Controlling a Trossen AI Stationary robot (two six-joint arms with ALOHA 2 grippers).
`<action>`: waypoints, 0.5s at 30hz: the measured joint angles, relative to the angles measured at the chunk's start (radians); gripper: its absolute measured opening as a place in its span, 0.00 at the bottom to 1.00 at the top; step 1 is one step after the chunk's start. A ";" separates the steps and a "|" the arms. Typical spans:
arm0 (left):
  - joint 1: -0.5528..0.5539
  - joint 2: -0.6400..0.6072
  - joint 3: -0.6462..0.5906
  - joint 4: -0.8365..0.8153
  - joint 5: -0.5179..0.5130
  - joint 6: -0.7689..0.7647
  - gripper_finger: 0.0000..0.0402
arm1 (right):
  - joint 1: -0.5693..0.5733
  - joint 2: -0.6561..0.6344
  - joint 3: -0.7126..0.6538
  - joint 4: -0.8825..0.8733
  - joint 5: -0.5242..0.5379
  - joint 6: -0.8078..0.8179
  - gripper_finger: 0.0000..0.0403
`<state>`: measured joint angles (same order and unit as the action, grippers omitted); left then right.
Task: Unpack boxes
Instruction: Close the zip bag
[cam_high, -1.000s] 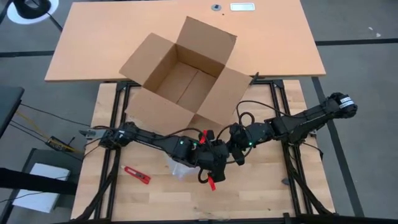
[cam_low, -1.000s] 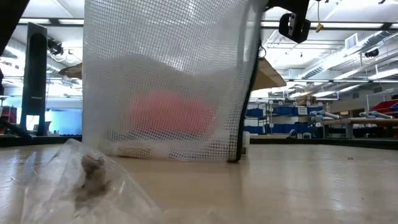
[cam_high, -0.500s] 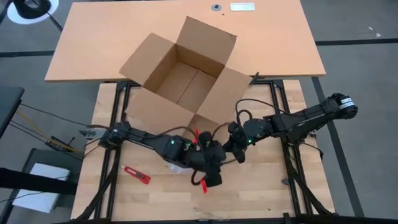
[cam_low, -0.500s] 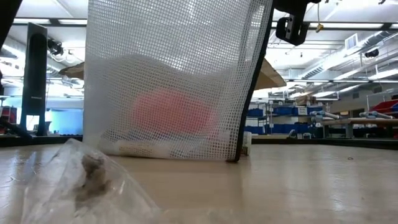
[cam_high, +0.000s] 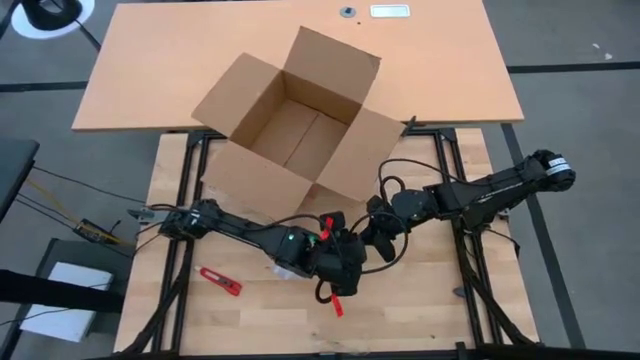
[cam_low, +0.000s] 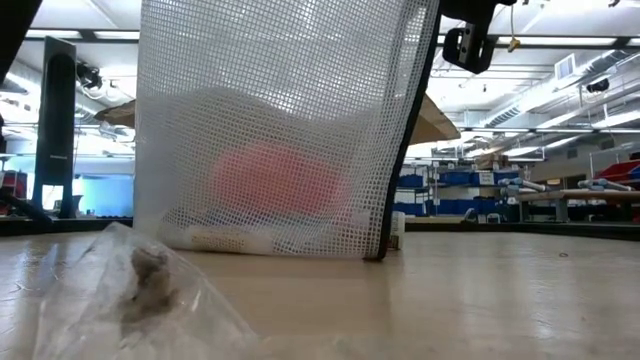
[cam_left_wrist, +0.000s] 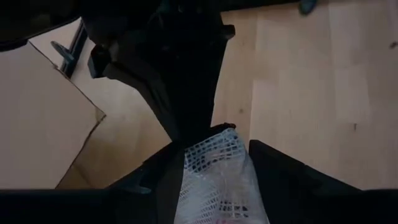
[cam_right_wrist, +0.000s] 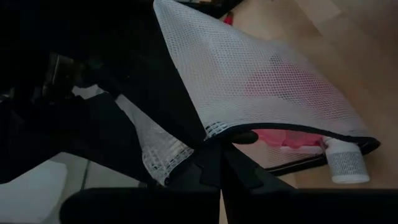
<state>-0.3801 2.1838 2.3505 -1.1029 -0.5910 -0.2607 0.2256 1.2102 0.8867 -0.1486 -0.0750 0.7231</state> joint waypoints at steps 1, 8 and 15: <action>0.000 0.000 0.000 0.000 0.000 0.000 0.48 | 0.000 0.000 0.000 0.000 0.000 0.000 0.00; 0.000 0.006 0.000 0.007 -0.030 0.068 0.47 | 0.000 0.000 0.000 0.002 0.001 -0.002 0.00; -0.001 0.013 0.001 0.008 -0.044 0.106 0.34 | 0.000 0.000 0.000 -0.004 -0.001 -0.009 0.00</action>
<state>-0.3813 2.1968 2.3512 -1.0947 -0.6355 -0.1543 0.2253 1.2106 0.8867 -0.1525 -0.0757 0.7139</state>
